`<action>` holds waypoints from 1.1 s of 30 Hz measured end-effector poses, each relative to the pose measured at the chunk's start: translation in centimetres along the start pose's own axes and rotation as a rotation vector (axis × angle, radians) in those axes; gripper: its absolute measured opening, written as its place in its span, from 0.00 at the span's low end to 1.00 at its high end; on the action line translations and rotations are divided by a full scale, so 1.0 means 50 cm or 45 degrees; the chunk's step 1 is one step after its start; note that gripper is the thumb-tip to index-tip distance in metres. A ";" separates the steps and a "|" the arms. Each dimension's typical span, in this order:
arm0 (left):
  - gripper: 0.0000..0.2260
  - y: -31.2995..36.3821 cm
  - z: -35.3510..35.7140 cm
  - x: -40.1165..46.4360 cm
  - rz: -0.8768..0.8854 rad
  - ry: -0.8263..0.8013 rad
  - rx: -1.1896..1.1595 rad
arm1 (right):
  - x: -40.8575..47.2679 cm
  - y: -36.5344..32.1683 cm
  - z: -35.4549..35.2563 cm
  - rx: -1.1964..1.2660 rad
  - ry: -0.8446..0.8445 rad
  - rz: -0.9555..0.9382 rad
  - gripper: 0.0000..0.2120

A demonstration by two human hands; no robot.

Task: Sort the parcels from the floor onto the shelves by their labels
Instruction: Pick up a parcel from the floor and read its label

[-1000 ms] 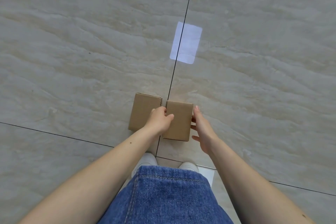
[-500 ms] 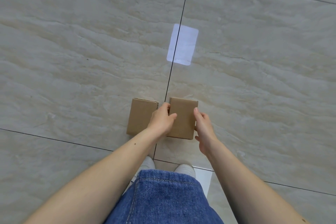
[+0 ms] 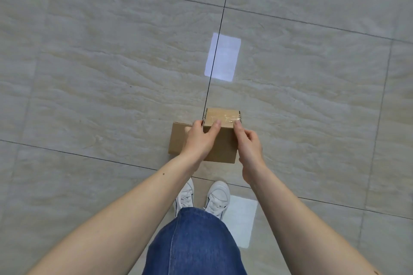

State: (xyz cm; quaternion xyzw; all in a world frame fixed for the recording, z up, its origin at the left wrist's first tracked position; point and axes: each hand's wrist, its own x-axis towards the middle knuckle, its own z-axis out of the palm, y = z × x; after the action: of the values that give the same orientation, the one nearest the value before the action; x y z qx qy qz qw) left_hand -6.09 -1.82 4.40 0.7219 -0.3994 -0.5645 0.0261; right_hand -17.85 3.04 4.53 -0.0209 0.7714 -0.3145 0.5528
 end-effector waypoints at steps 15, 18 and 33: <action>0.24 0.301 -0.213 -0.403 0.199 0.070 -0.224 | -0.428 -0.344 -0.118 0.078 0.054 -0.382 0.15; 0.25 0.349 -0.254 -0.468 0.275 -0.007 -0.454 | -0.504 -0.395 -0.137 0.119 0.002 -0.440 0.18; 0.35 0.482 -0.365 -0.659 0.885 -0.187 -0.446 | -0.736 -0.520 -0.179 0.392 -0.086 -0.498 0.22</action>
State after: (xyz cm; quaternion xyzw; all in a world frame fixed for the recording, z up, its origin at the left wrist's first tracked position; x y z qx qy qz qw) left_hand -5.47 -5.76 48.90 0.4860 -0.5183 -0.6318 0.3098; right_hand -19.55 0.33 50.37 -0.0959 0.6766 -0.5285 0.5036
